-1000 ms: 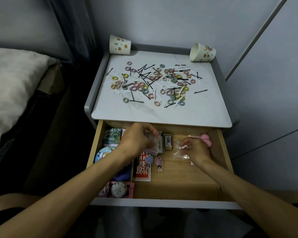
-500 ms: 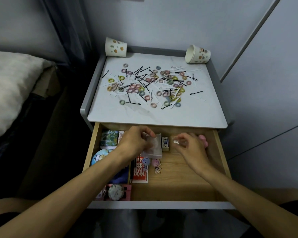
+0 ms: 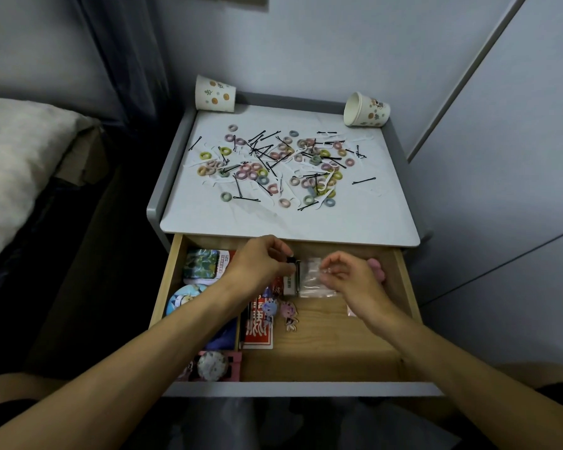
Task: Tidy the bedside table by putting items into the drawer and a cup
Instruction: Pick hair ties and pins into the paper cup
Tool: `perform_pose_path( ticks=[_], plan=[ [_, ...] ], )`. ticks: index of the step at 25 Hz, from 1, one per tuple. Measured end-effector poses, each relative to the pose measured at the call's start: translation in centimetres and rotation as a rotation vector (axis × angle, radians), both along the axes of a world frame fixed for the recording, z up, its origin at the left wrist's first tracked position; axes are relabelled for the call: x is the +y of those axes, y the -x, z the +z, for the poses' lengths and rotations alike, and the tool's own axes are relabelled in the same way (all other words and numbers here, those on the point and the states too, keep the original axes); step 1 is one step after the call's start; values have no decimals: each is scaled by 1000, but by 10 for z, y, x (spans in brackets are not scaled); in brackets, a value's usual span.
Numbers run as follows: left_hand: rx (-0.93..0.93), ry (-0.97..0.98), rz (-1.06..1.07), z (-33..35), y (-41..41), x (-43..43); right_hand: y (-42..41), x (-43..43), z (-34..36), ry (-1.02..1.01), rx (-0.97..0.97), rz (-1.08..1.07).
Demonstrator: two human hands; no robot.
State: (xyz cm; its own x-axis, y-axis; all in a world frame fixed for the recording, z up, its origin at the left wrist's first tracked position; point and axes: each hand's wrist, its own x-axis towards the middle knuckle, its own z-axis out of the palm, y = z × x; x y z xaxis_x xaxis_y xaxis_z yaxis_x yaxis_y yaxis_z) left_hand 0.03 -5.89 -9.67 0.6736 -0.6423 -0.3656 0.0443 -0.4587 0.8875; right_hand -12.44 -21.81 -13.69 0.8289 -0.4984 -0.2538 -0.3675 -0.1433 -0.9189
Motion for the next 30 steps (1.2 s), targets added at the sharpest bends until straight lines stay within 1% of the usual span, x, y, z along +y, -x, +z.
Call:
perform_pose_path(
  ticks=[2,4,5,8,10,12,14,15,18,20,22,25,30],
  plan=[
    [-2,-16,5,0,-3,1,0,-19,-17,176,105,-90],
    [16,-20,2,0,-6,3,-4,-31,-34,312,138,-141],
    [22,-19,-3,1,-6,3,-6,-34,-42,330,150,-150],
    [30,-23,-17,2,-6,3,-12,-33,-58,239,153,-117],
    [24,-26,-16,3,-7,2,-15,-31,-61,277,130,-82],
    [24,-17,-30,5,-9,2,-14,-30,-59,413,138,-53],
    [28,-1,-69,7,-9,1,-10,-33,-55,615,174,-34],
    [25,7,-89,8,-9,1,-7,-34,-53,669,189,-15],
    [12,37,-129,18,-8,-3,7,-30,-26,669,171,67],
    [-8,52,-141,27,-9,-4,13,-24,0,671,90,127],
    [-16,74,-125,40,-10,-5,14,-24,27,661,-6,139],
    [4,110,-94,58,-18,-9,-2,-43,55,590,-66,98],
    [10,185,-53,87,-43,-50,-68,-106,83,744,-79,49]
  ],
)
